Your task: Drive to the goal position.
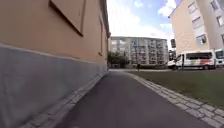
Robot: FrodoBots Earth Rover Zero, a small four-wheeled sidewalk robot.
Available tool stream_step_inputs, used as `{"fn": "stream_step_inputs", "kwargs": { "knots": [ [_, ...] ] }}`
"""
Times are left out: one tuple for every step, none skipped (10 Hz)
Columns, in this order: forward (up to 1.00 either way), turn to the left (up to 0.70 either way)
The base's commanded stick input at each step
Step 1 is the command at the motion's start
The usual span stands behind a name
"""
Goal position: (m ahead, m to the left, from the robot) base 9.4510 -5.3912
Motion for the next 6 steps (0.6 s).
{"fn": "stream_step_inputs", "kwargs": {
  "knots": [
    [0.85, 0.01],
    [0.85, 0.01],
    [0.85, -0.11],
    [0.85, -0.31],
    [0.85, -0.33],
    [0.85, -0.33]
  ]
}}
